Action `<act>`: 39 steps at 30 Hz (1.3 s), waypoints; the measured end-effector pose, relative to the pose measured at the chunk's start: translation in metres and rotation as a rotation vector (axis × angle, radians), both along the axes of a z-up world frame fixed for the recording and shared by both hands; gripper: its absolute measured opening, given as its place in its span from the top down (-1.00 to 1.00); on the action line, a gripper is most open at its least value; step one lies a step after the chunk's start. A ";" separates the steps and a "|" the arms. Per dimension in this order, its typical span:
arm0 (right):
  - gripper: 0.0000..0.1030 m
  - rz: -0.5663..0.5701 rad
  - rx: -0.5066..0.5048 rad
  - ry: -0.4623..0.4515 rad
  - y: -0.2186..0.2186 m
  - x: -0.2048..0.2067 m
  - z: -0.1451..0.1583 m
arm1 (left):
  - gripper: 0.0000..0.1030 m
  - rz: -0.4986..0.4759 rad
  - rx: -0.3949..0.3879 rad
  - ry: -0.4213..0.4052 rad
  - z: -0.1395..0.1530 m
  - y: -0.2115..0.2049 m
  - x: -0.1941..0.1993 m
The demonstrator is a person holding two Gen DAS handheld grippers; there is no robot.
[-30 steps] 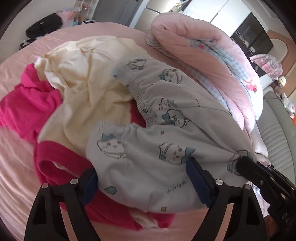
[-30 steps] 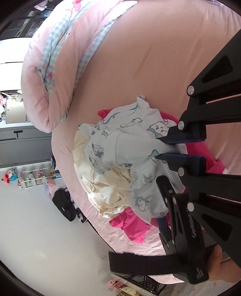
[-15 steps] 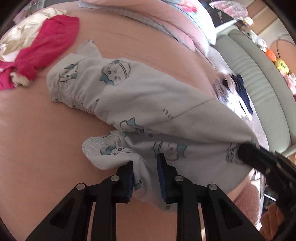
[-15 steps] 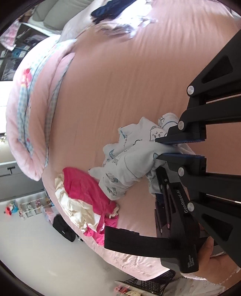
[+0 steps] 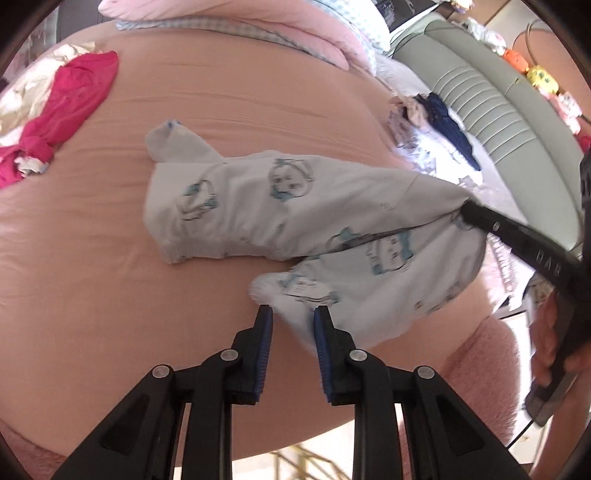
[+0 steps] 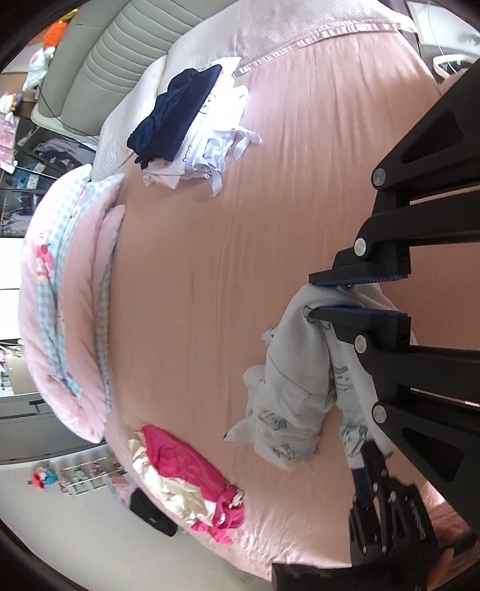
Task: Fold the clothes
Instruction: 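Lift the cat-print pants with both tools and shake them out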
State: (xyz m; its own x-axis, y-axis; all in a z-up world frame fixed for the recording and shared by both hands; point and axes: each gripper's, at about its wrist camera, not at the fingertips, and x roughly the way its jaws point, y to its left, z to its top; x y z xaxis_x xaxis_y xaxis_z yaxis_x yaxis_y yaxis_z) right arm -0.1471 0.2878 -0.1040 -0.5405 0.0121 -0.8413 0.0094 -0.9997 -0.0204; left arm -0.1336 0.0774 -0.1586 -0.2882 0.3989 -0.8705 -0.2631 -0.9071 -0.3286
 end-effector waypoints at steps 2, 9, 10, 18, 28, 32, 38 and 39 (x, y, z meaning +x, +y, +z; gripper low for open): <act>0.75 -0.038 -0.022 0.039 0.010 0.004 0.008 | 0.60 0.001 -0.036 -0.013 -0.006 -0.001 -0.004; 0.45 -0.050 -0.105 0.091 0.015 0.032 0.027 | 0.15 0.102 -0.072 -0.045 -0.035 -0.027 -0.026; 0.37 0.010 -0.141 0.053 0.005 0.035 0.019 | -0.01 0.124 -0.064 -0.046 -0.039 -0.028 -0.033; 0.22 0.261 -0.162 -0.151 -0.082 0.042 -0.065 | -0.06 0.144 -0.143 0.013 -0.053 -0.014 -0.079; 0.29 0.010 0.058 -0.162 -0.016 0.006 -0.088 | 0.82 -0.005 0.037 0.012 -0.035 -0.012 -0.044; 0.28 -0.120 0.183 -0.087 0.028 -0.002 -0.058 | 0.82 0.011 0.113 0.020 -0.014 -0.035 -0.024; 0.22 0.106 -0.114 -0.098 0.003 0.019 -0.024 | 0.82 0.013 0.233 0.095 0.027 -0.042 0.010; 0.22 0.156 -0.132 -0.109 -0.012 0.024 -0.028 | 0.82 0.012 0.216 0.103 0.027 -0.034 0.006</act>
State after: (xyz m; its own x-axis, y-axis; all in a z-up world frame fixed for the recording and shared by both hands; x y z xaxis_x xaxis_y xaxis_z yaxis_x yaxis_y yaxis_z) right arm -0.1235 0.2756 -0.1318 -0.4334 -0.1787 -0.8833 0.1593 -0.9799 0.1201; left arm -0.1275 0.0431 -0.1320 -0.3764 0.5686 -0.7315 -0.2951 -0.8220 -0.4871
